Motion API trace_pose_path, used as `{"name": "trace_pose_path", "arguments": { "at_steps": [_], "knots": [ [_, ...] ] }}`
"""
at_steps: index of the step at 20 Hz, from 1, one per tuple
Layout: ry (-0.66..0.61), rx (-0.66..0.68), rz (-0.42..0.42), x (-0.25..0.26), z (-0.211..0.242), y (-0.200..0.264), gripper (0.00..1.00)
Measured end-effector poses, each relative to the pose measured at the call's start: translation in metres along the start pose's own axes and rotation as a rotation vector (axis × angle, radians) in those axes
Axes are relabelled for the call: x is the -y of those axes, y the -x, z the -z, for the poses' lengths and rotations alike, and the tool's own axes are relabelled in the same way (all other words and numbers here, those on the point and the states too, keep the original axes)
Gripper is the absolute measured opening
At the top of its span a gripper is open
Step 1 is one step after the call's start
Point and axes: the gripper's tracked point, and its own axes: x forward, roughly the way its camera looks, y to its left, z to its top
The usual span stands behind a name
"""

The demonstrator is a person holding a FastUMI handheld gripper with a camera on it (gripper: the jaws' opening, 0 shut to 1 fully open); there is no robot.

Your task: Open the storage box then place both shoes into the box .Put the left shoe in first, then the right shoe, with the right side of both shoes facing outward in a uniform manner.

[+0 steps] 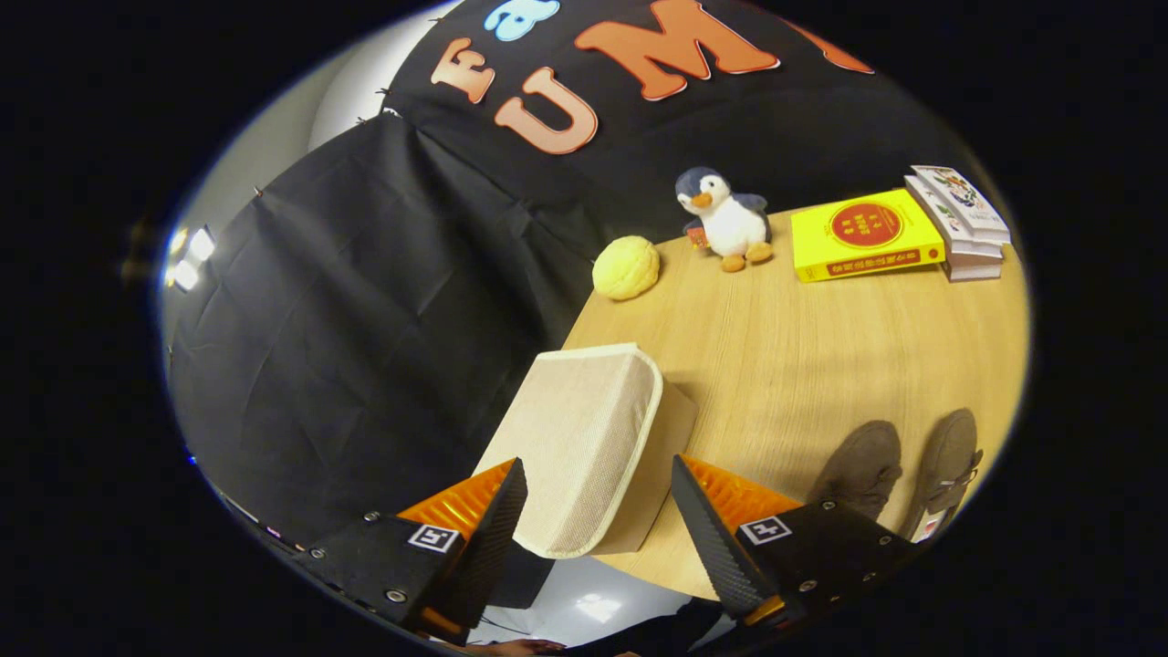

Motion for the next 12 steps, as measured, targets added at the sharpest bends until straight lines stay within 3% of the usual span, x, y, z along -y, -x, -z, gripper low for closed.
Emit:
{"name": "trace_pose_path", "arguments": {
  "at_steps": [12],
  "knots": [
    [-0.092,-0.215,-0.101,-0.007,0.060,-0.090,0.96]
  ]
}}
